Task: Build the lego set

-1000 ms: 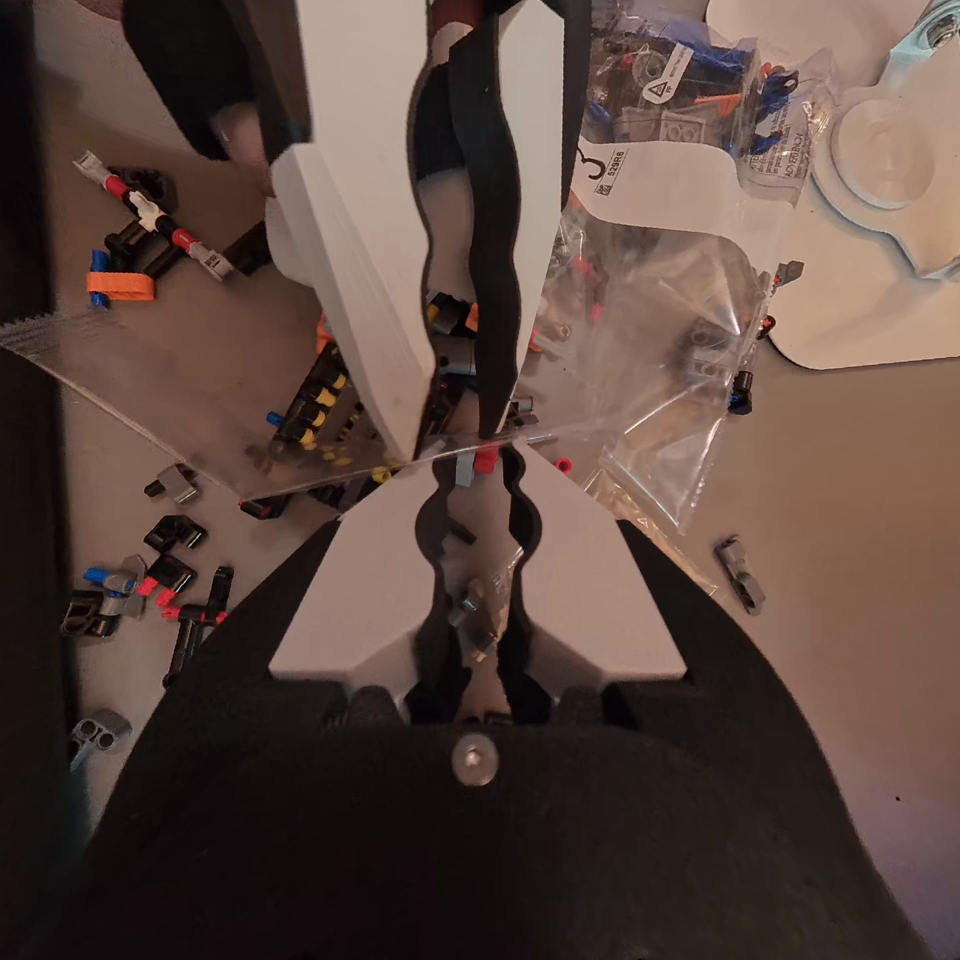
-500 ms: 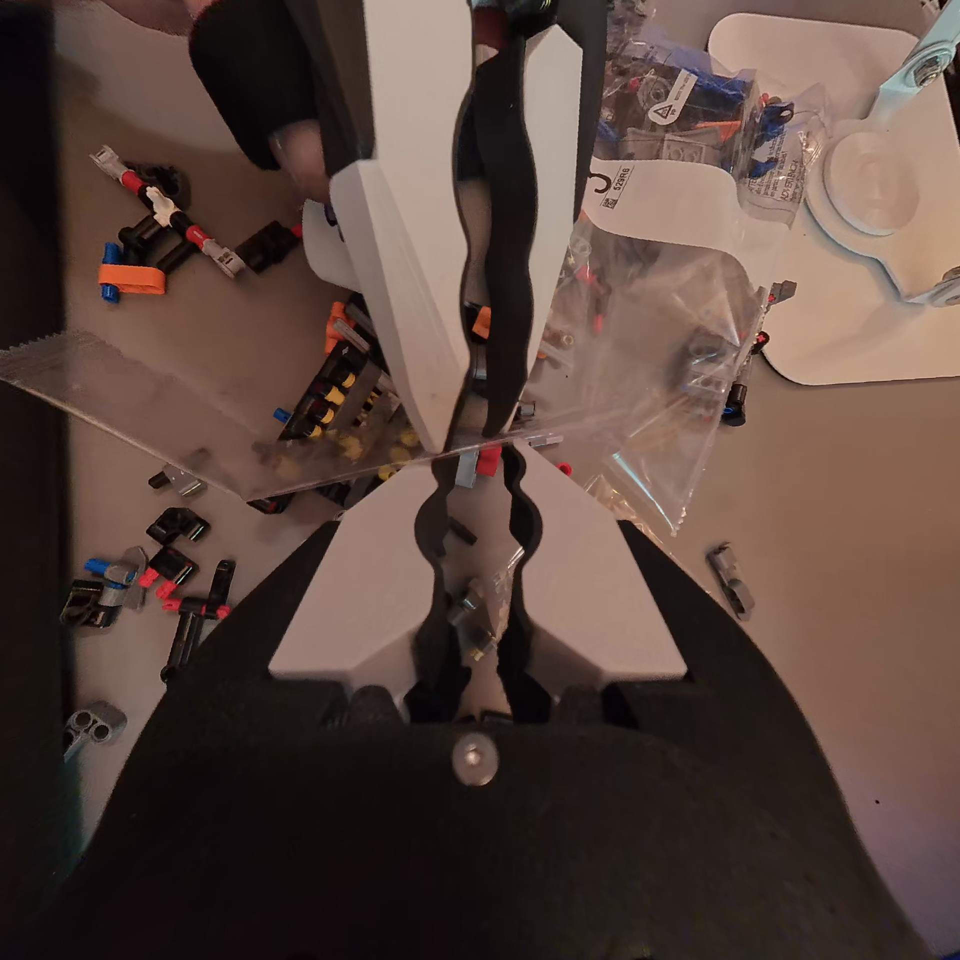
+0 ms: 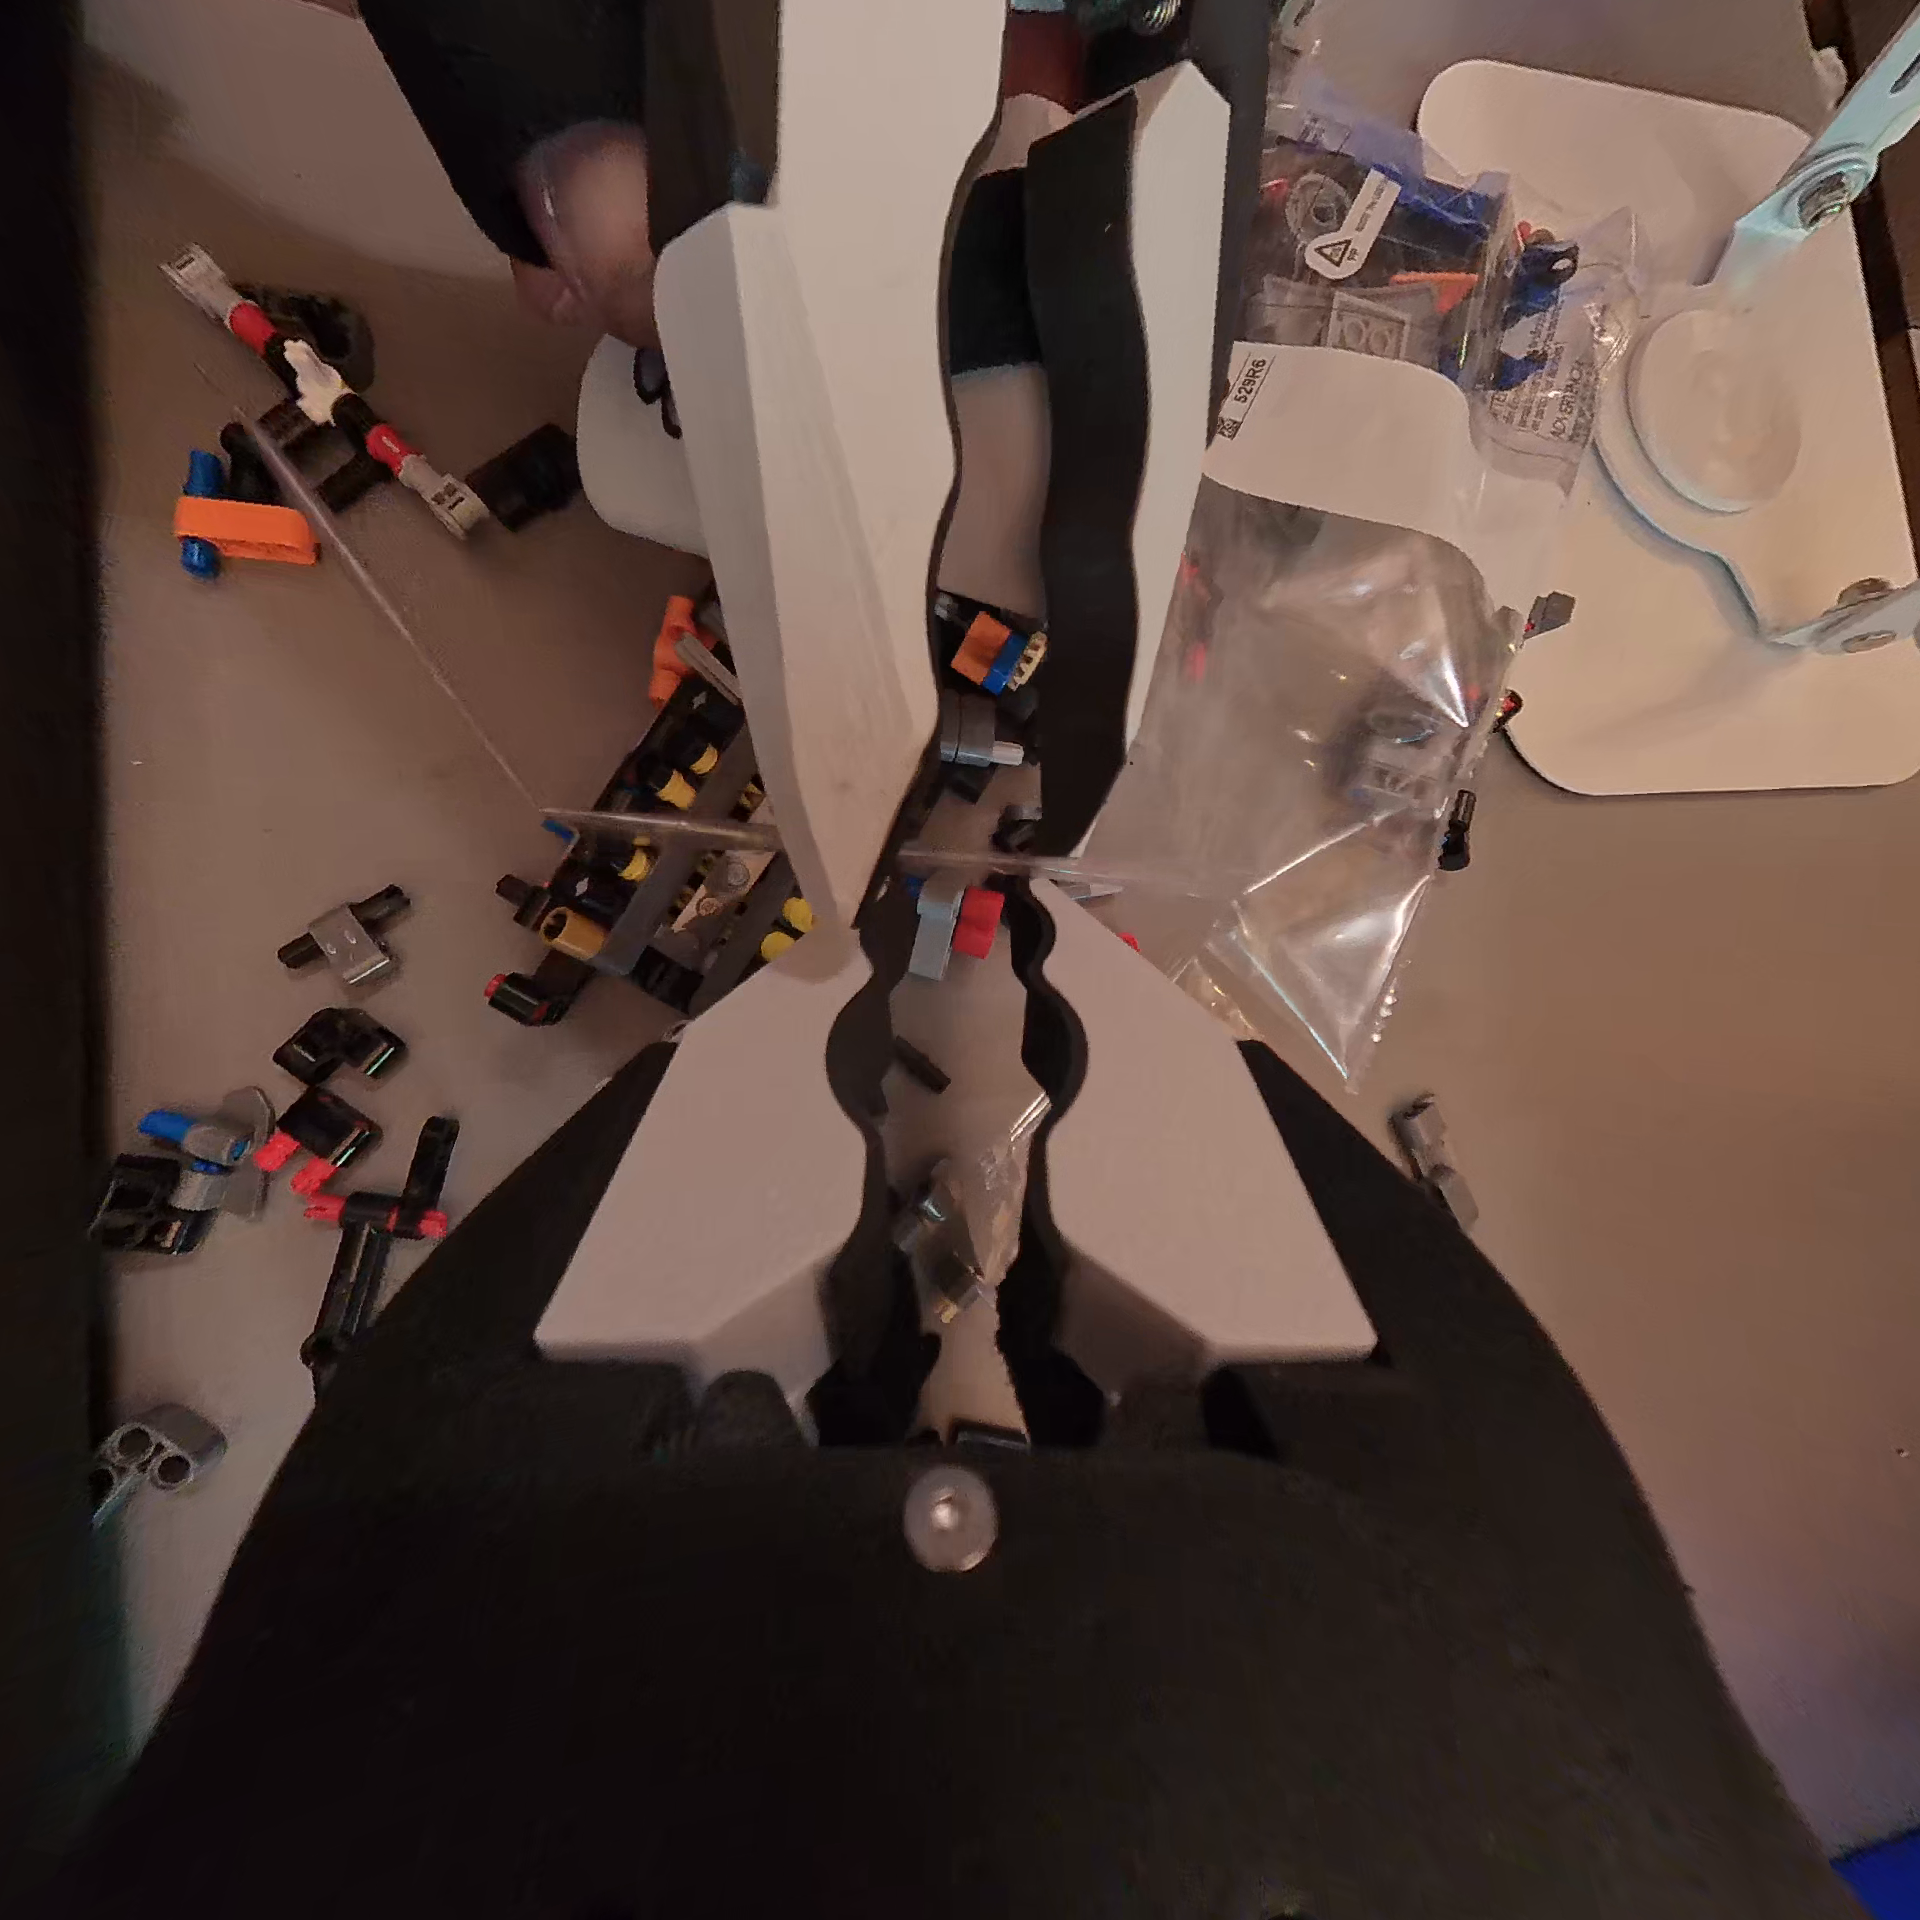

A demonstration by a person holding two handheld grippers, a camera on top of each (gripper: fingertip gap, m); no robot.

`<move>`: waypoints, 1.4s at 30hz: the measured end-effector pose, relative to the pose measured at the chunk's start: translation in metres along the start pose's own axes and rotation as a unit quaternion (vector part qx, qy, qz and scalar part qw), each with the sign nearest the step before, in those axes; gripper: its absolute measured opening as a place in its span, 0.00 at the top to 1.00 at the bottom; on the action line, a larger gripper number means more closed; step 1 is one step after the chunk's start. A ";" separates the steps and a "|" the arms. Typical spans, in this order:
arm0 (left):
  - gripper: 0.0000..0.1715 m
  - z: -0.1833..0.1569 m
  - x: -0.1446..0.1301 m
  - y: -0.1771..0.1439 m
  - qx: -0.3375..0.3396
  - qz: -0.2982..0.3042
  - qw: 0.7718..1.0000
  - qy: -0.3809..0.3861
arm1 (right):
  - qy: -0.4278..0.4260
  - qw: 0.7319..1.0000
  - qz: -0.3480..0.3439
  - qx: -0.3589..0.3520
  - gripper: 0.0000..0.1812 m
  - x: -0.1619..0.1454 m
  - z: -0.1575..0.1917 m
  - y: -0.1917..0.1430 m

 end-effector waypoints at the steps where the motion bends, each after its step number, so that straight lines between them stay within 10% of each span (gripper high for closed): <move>1: 0.71 0.000 0.000 0.001 -0.002 0.002 1.000 0.000 | -0.002 1.000 0.001 -0.001 0.91 0.000 0.000 0.000; 28: 0.57 -0.003 -0.009 0.010 0.014 0.054 0.998 0.020 | -0.014 1.000 0.008 -0.001 0.93 -0.001 0.003 0.004; 42: 1.00 0.004 -0.006 -0.005 0.072 0.047 0.996 0.035 | 0.004 1.000 0.001 -0.002 0.93 -0.003 -0.003 0.000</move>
Point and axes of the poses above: each gripper's, where its closed fingertips meet, y out along the fingers, x out of its top, z = x × y across the jaws, the point moved 5 cm from there along -y, back along the fingers, and after that the axes turned 13 degrees about -x, right-handed, at the moved point
